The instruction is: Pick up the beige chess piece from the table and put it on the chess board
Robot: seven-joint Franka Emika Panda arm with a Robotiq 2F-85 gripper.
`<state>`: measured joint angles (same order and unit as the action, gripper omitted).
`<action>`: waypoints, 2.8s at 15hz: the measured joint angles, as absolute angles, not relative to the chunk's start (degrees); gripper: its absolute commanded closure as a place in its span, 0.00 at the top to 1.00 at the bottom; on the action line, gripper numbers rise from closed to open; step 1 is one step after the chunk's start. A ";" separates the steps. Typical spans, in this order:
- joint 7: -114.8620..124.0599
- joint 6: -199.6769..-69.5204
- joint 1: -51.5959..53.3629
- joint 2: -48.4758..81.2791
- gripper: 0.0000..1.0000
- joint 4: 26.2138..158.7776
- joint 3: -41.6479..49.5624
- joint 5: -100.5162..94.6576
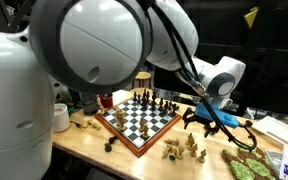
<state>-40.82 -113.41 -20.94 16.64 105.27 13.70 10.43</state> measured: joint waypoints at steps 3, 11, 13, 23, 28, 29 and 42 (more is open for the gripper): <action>-40.71 -114.12 -21.06 16.53 1.00 105.56 13.70 10.49; -40.56 -113.35 -21.08 18.30 1.00 105.65 12.57 10.47; -40.61 -112.94 -21.07 19.09 1.00 105.62 11.86 10.47; -41.18 -112.43 -21.08 21.11 0.61 104.85 11.04 9.46; -41.41 -112.43 -21.07 21.26 0.21 104.67 10.72 9.05; -41.41 -112.43 -21.07 21.30 0.12 104.64 10.70 9.05; -41.36 -112.20 -20.49 20.44 0.06 104.08 10.25 7.55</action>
